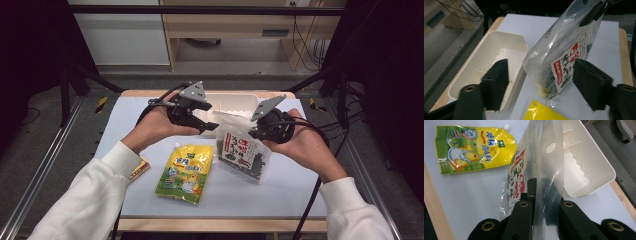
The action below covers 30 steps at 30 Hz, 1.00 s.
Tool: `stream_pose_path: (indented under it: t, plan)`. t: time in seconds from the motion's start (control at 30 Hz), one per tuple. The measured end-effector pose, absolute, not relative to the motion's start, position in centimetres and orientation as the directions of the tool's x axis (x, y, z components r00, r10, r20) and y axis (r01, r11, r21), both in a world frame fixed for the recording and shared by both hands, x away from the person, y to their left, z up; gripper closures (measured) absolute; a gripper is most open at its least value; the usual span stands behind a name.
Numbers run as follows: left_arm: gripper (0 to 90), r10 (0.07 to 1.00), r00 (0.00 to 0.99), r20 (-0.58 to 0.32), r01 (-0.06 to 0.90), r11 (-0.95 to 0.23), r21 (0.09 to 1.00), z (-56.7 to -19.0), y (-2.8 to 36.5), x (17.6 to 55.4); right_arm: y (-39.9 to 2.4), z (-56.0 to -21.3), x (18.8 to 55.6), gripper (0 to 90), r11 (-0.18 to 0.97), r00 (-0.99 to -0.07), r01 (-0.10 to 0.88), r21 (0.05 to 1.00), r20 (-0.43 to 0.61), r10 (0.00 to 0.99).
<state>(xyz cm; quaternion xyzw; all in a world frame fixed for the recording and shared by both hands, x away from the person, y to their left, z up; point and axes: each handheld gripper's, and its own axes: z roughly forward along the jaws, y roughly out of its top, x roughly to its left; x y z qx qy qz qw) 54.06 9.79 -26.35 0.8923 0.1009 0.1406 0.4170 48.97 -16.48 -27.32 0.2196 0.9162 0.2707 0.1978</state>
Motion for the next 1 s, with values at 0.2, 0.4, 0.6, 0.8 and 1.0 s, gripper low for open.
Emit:
stream_pose_path:
  t: [0.2, 0.4, 0.6, 0.8, 1.0]
  plan:
    - [16.3, 0.388, 0.905, 0.175, 0.103, -0.599, 0.794, -26.7, 11.7, 52.5, -18.0, -26.3, 48.7, 86.4, 0.707, -0.808, 0.327, 0.628, -0.203, 0.554]
    - [12.0, 0.442, 0.88, 0.172, 0.136, -0.582, 0.802, -27.9, 13.8, 50.7, -18.7, -24.6, 48.0, 86.6, 0.681, -0.775, 0.34, 0.649, -0.217, 0.594]
    - [10.3, 0.493, 0.856, 0.155, 0.179, -0.565, 0.806, -28.9, 15.9, 49.4, -19.4, -22.8, 47.2, 87.2, 0.653, -0.749, 0.336, 0.679, -0.228, 0.623]
    - [10.0, 0.52, 0.846, 0.121, 0.206, -0.528, 0.824, -30.7, 17.7, 48.7, -19.9, -21.3, 46.9, 87.4, 0.645, -0.724, 0.334, 0.687, -0.25, 0.642]
    - [10.3, 0.54, 0.835, 0.101, 0.246, -0.531, 0.811, -32.7, 18.5, 48.5, -20.9, -20.0, 47.1, 87.5, 0.626, -0.689, 0.35, 0.697, -0.261, 0.676]
